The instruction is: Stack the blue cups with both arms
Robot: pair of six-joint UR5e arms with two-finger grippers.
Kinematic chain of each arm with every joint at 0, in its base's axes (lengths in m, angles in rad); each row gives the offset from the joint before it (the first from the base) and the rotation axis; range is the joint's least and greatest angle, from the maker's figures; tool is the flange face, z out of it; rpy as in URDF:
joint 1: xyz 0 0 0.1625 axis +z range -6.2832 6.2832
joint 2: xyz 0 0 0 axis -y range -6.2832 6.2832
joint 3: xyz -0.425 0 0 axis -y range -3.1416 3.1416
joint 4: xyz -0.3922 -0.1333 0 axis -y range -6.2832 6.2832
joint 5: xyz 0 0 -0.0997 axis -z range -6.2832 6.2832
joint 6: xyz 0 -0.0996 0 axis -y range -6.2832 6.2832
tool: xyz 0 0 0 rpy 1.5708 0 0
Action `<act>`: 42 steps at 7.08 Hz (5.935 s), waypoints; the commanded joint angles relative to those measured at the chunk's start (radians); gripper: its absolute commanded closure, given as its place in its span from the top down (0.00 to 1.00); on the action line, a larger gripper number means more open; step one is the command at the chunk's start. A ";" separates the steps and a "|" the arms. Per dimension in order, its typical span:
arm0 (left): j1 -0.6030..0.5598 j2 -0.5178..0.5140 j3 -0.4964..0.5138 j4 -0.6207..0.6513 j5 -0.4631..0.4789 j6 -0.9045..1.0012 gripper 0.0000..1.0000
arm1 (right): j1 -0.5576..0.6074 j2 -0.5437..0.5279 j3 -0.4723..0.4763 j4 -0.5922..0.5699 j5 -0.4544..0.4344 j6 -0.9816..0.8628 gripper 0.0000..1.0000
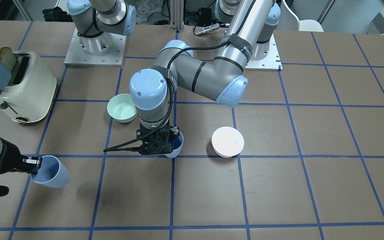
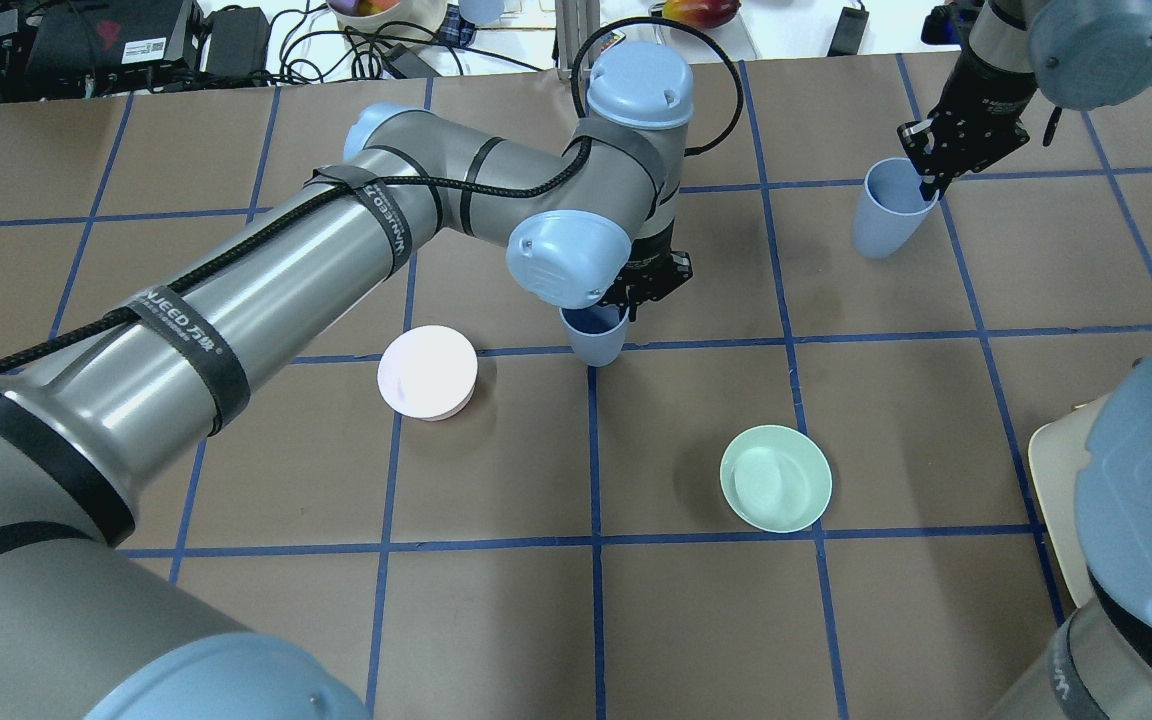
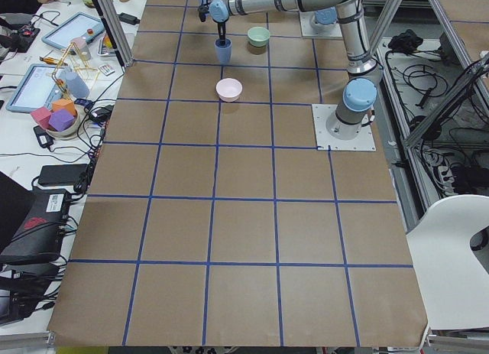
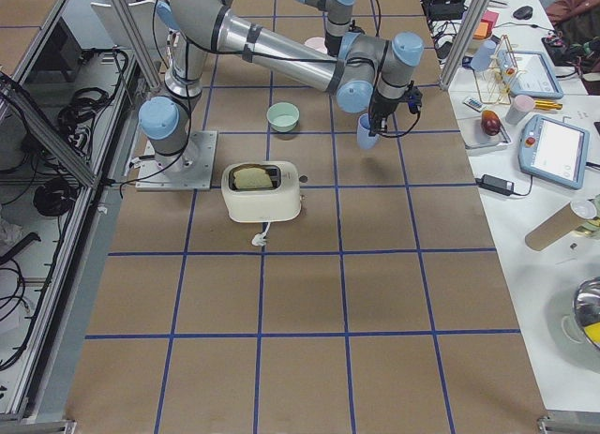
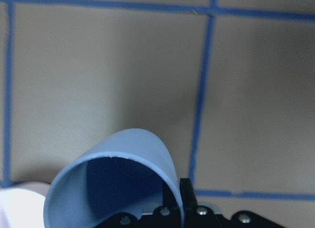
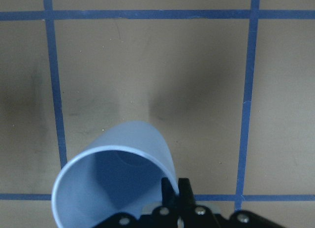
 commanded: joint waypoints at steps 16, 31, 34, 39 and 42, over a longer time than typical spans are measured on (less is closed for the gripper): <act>0.421 0.555 -0.172 -0.292 -0.008 0.503 1.00 | 0.449 -0.141 0.012 0.089 0.112 0.482 0.00; 0.435 0.550 -0.148 -0.299 0.042 0.500 1.00 | 0.448 -0.092 0.021 0.003 0.106 0.496 1.00; 0.435 0.553 -0.161 -0.290 0.039 0.501 1.00 | 0.267 -0.254 0.041 0.169 0.051 0.406 1.00; 0.440 0.534 -0.148 -0.290 0.010 0.497 1.00 | 0.236 -0.379 0.097 0.298 0.045 0.278 1.00; 0.438 0.544 -0.149 -0.293 0.002 0.498 1.00 | 0.236 -0.426 0.122 0.299 0.042 0.297 1.00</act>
